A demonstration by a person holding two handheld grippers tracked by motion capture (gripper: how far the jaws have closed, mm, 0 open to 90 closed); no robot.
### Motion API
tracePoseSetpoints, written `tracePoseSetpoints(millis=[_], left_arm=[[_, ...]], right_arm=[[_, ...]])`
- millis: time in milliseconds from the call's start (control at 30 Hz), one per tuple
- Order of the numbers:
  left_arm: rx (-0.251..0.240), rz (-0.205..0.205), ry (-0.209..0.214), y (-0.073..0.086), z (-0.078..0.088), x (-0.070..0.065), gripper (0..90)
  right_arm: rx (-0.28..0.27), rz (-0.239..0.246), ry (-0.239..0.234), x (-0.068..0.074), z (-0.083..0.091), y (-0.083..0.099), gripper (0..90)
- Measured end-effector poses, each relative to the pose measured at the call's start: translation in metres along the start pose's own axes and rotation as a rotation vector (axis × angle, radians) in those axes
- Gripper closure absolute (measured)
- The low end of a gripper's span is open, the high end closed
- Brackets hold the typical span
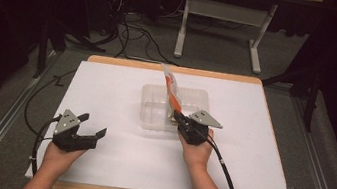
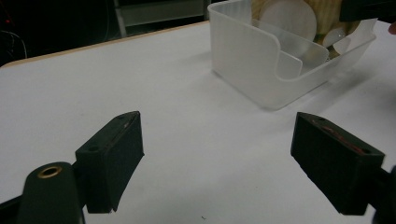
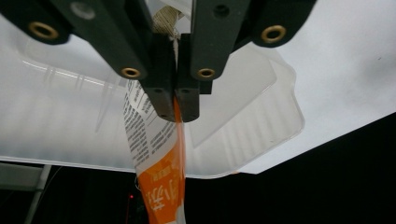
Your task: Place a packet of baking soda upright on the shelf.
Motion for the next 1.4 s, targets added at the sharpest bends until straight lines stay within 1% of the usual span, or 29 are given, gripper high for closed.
tracePoseSetpoints(millis=[33,100,167,333,400,467,733,800,833,1067,1300,1400], left_arm=[[0.001,0.000,0.000,0.000,0.000,0.000,17.5],[0.000,0.002,0.000,0.000,0.000,0.001,17.5],[0.000,0.000,-0.001,0.000,0.000,0.001,17.5],[0.001,-0.004,0.000,0.000,-0.001,0.001,17.5],[0.002,-0.006,-0.001,0.000,-0.001,0.001,17.5],[0.003,-0.006,-0.003,0.000,-0.001,0.001,17.5],[0.006,-0.009,-0.006,0.001,-0.001,0.001,17.5],[0.008,-0.009,-0.007,0.001,-0.002,0.001,17.5],[0.008,-0.008,-0.007,0.001,-0.002,0.001,17.5],[0.012,-0.006,-0.010,0.001,-0.002,0.002,17.5],[0.008,-0.001,-0.010,0.001,-0.001,0.002,17.5],[0.005,0.001,-0.011,0.001,0.000,0.003,17.4]], right_arm=[[0.000,0.000,-0.002,0.000,0.001,-0.001,73.7],[-0.002,-0.010,-0.006,0.000,0.003,-0.003,64.5],[0.005,-0.016,-0.005,-0.001,0.006,-0.003,57.4],[0.021,-0.017,0.000,-0.005,0.013,-0.005,44.4],[0.033,-0.014,0.012,-0.006,0.018,-0.005,37.5],[0.036,-0.010,0.020,-0.008,0.022,-0.005,33.9],[0.051,0.019,0.043,-0.018,0.042,-0.004,26.8],[0.047,0.027,0.045,-0.021,0.048,-0.004,26.3],[0.048,0.024,0.044,-0.021,0.051,-0.004,26.1],[0.050,0.034,0.064,-0.034,0.072,0.000,25.3],[0.060,0.023,0.085,-0.050,0.091,0.007,24.7],[0.069,0.038,0.096,-0.056,0.099,0.011,24.3]])
Point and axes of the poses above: each handheld gripper's, and its own axes: z roughly backward along the jaws, y roughly out of its underside, x roughly to its left, the point moved 9 cm from there along -z, roughly forward along the jaws, and after that the axes turned 2 degrees about x, right-handed, at the moved point
